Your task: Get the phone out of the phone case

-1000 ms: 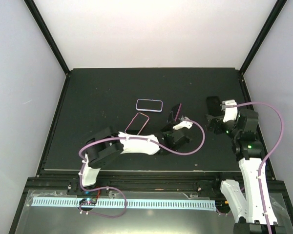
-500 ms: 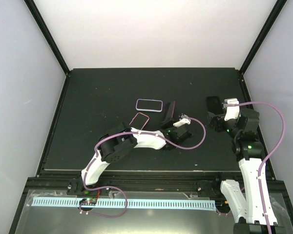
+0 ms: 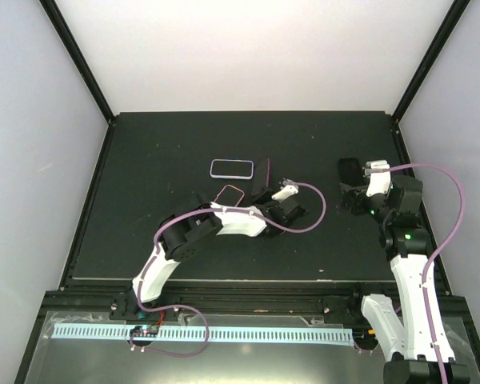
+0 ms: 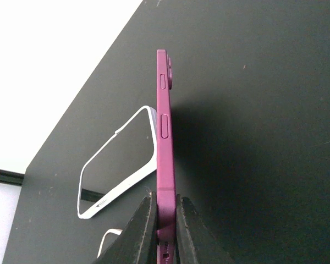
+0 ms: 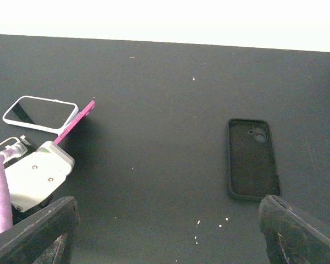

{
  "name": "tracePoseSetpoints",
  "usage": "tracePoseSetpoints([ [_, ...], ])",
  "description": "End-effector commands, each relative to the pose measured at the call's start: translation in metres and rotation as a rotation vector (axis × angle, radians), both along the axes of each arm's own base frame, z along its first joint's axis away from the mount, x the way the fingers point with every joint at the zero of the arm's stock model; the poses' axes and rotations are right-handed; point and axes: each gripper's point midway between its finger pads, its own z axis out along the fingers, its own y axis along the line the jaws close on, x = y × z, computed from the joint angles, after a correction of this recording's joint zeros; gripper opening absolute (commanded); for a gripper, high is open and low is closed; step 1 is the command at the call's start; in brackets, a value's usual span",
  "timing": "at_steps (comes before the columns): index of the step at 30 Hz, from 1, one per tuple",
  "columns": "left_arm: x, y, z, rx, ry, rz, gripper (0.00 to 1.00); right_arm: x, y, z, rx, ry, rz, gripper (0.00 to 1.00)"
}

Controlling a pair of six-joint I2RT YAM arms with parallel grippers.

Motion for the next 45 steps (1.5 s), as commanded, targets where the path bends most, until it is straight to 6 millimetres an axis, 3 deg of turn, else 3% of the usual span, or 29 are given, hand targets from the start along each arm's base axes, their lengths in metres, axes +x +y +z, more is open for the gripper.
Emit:
tracePoseSetpoints([
  [1, 0.000, -0.005, -0.022, 0.071, 0.038, 0.009, 0.02, 0.004, -0.002, 0.000, 0.003, -0.009, -0.007, 0.89],
  [9, -0.008, -0.043, -0.042, 0.074, 0.101, -0.054, 0.02, 0.004, -0.005, -0.001, 0.004, -0.007, -0.022, 0.89],
  [12, -0.010, -0.048, -0.049, 0.049, 0.135, -0.059, 0.09, 0.005, -0.007, -0.002, 0.003, -0.004, -0.027, 0.89],
  [16, -0.015, -0.055, -0.049, -0.004, 0.192, -0.085, 0.33, 0.005, -0.008, -0.002, 0.005, -0.004, -0.029, 0.88],
  [18, -0.019, -0.057, -0.044, -0.044, 0.218, -0.098, 0.53, 0.005, -0.008, -0.002, 0.007, -0.003, -0.028, 0.89],
  [23, -0.035, -0.060, -0.011, -0.243, 0.296, -0.149, 0.77, 0.005, -0.007, -0.002, 0.010, -0.003, -0.021, 0.89],
  [28, -0.048, -0.030, 0.042, -0.470, 0.325, -0.148, 0.92, 0.004, -0.007, -0.001, 0.010, -0.003, -0.018, 0.88],
  [31, -0.055, 0.004, 0.045, -0.559, 0.400, -0.100, 0.97, 0.001, 0.000, 0.006, 0.032, 0.002, 0.011, 0.89],
  [32, -0.056, 0.017, 0.047, -0.576, 0.413, -0.078, 0.98, 0.000, 0.006, 0.010, 0.054, 0.013, 0.041, 0.89],
  [36, -0.061, 0.068, 0.043, -0.585, 0.444, 0.011, 0.99, -0.004, 0.027, 0.074, 0.187, 0.034, 0.124, 0.93],
  [39, -0.066, 0.097, 0.029, -0.568, 0.494, 0.076, 0.99, -0.009, 0.039, 0.121, 0.320, 0.096, 0.139, 0.97],
  [42, -0.064, 0.114, 0.013, -0.552, 0.545, 0.116, 0.99, -0.016, 0.050, 0.158, 0.413, 0.134, 0.167, 0.97],
  [45, -0.059, 0.118, -0.001, -0.519, 0.595, 0.124, 0.99, -0.022, 0.054, 0.190, 0.466, 0.107, 0.172, 0.97],
])
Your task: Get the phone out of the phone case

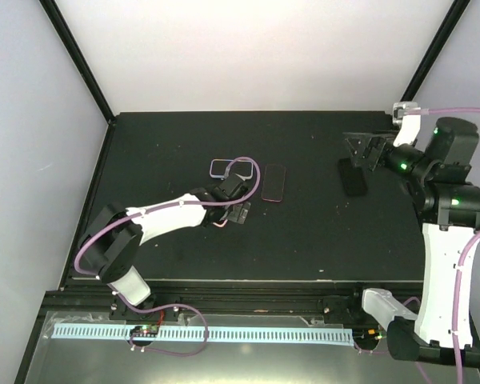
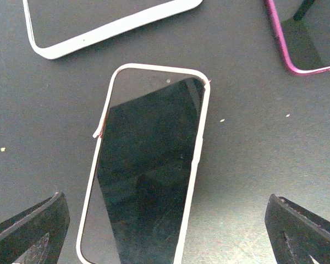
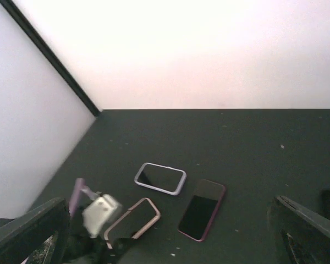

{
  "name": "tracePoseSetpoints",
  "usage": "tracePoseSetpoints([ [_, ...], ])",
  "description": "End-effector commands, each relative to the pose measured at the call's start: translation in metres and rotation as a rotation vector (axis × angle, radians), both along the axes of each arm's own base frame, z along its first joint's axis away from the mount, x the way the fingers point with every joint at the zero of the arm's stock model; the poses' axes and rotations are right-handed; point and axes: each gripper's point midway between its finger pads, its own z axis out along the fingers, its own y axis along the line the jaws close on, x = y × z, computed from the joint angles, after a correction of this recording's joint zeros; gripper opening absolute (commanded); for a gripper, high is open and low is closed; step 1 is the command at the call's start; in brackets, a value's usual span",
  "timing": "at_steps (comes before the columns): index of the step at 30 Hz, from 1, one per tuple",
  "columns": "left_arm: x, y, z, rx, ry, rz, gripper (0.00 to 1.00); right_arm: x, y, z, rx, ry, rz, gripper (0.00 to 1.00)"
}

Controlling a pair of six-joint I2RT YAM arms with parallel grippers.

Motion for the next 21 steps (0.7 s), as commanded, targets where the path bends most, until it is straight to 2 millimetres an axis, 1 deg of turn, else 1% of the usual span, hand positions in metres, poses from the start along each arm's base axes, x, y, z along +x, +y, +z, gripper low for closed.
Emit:
tracePoseSetpoints([
  [1, 0.000, 0.004, -0.021, 0.018, 0.116, -0.019, 0.99, -0.023, 0.016, 0.016, 0.166, 0.140, 0.046, 0.97],
  [3, 0.002, 0.005, -0.027, 0.037, 0.149, -0.031, 0.99, -0.024, 0.020, 0.026, 0.183, 0.138, 0.063, 0.97],
  [6, 0.002, 0.009, -0.033, 0.041, 0.198, -0.043, 0.99, -0.026, 0.028, 0.032, 0.211, 0.161, 0.119, 0.96],
  [10, 0.002, 0.015, -0.038, 0.029, 0.226, -0.046, 0.99, -0.028, 0.039, 0.031, 0.271, 0.209, 0.200, 0.96],
  [13, 0.005, 0.020, -0.039, 0.027, 0.235, -0.037, 0.99, -0.023, 0.043, 0.020, 0.307, 0.254, 0.222, 0.96],
  [17, 0.003, 0.019, -0.041, 0.007, 0.255, -0.054, 0.99, -0.027, 0.053, 0.011, 0.368, 0.297, 0.298, 0.96],
  [20, 0.001, 0.019, -0.047, 0.017, 0.270, -0.058, 0.99, -0.025, 0.053, 0.003, 0.367, 0.320, 0.301, 0.96],
  [21, 0.000, 0.020, -0.049, 0.021, 0.276, -0.057, 0.99, -0.027, 0.054, 0.004, 0.371, 0.316, 0.313, 0.96],
])
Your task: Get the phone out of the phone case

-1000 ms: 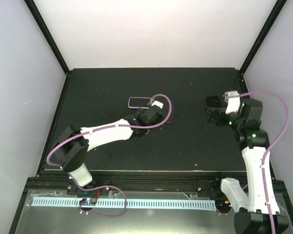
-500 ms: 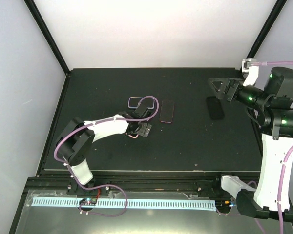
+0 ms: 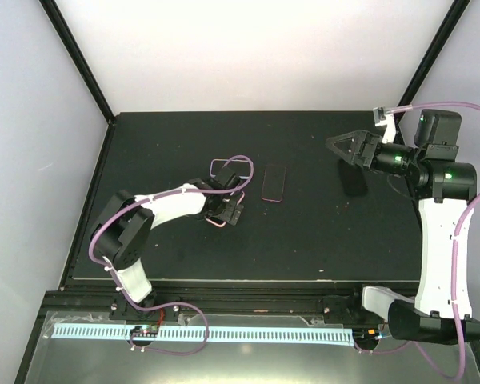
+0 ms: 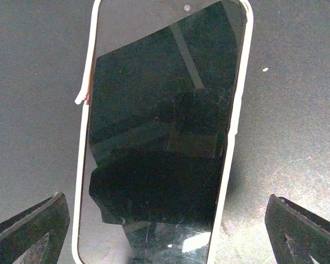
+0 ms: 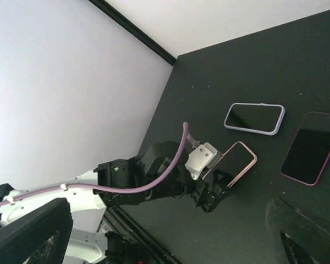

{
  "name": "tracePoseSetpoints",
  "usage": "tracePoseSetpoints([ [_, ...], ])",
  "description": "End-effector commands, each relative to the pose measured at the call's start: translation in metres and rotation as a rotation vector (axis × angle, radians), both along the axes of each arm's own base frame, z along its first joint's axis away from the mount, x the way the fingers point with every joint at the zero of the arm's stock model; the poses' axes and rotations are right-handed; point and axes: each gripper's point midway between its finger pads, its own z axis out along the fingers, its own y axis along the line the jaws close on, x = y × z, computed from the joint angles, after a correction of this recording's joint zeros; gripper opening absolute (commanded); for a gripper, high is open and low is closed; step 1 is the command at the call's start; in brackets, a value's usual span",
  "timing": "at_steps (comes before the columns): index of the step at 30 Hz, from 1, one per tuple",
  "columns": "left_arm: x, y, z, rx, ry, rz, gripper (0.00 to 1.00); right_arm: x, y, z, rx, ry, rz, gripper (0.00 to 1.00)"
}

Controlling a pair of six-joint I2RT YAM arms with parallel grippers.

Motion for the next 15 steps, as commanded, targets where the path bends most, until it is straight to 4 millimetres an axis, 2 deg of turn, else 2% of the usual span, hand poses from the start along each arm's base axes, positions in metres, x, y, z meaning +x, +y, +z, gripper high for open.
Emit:
tracePoseSetpoints([
  [1, 0.000, -0.005, -0.003, -0.006, 0.028, -0.029, 0.99, -0.012, 0.008, 0.012, 0.043, -0.032, 0.062, 0.96],
  [7, 0.006, -0.004, -0.005, 0.006, 0.018, -0.018, 0.99, -0.034, 0.010, 0.049, -0.015, -0.287, 0.083, 0.97],
  [9, 0.007, -0.005, -0.003, -0.001, 0.012, -0.014, 0.99, -0.033, 0.011, 0.064, -0.007, -0.351, 0.078, 0.97],
  [12, 0.008, -0.006, 0.004, -0.018, -0.003, -0.013, 0.99, -0.029, 0.014, 0.079, 0.065, -0.330, 0.102, 0.97],
  [15, 0.009, -0.004, 0.005, -0.015, -0.015, -0.007, 0.99, -0.028, 0.019, 0.082, 0.142, -0.287, 0.142, 0.97],
])
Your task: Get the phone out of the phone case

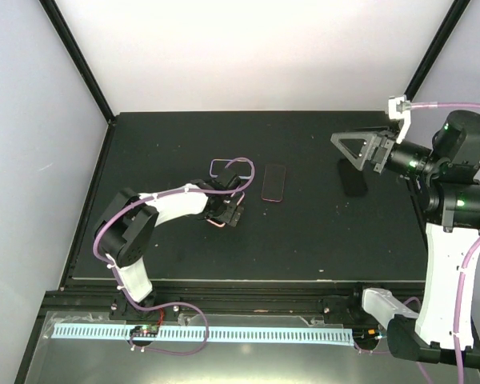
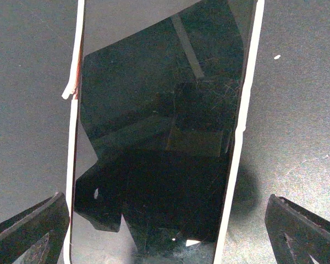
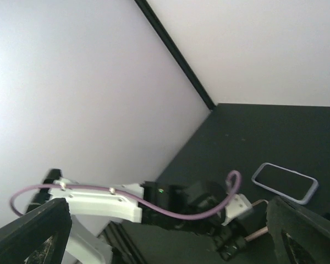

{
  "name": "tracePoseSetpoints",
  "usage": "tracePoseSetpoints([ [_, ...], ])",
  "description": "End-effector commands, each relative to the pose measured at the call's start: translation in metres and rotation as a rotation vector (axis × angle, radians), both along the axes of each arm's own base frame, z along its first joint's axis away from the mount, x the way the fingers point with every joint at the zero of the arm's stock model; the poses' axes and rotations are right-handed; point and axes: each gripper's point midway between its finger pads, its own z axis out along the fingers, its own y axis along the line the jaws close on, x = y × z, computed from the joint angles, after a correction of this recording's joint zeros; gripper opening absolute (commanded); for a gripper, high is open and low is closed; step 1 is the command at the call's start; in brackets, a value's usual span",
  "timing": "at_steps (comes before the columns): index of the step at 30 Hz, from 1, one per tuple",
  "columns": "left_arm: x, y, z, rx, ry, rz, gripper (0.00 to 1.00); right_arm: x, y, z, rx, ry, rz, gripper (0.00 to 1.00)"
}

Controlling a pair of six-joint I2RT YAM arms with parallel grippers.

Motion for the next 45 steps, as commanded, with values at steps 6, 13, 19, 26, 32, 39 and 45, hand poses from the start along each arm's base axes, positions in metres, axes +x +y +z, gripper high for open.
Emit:
tracePoseSetpoints([
  [6, 0.010, -0.007, 0.003, -0.014, -0.007, -0.003, 0.99, 0.006, 0.011, 0.007, 0.178, 0.078, 0.136, 0.96],
  [13, 0.014, -0.011, 0.001, -0.020, -0.004, -0.005, 0.99, 0.006, 0.012, 0.003, 0.179, 0.090, 0.138, 0.97],
  [19, 0.014, -0.010, 0.000, -0.017, -0.005, -0.001, 0.99, 0.004, 0.012, 0.004, 0.220, 0.111, 0.142, 0.96],
  [26, 0.011, -0.011, -0.005, -0.003, 0.023, -0.036, 0.99, 0.027, -0.006, -0.056, -0.074, -0.032, -0.019, 0.96],
  [32, 0.027, -0.013, 0.002, -0.009, 0.043, -0.036, 0.99, 0.053, -0.040, -0.190, -0.443, -0.014, -0.146, 0.93],
  [39, 0.058, -0.008, 0.018, 0.028, 0.028, -0.010, 0.99, 0.036, -0.040, -0.263, -0.510, 0.028, -0.090, 0.90],
  [45, 0.070, -0.012, 0.018, -0.108, 0.098, -0.071, 0.99, 0.033, -0.030, -0.262, -0.486, 0.000, -0.018, 0.91],
])
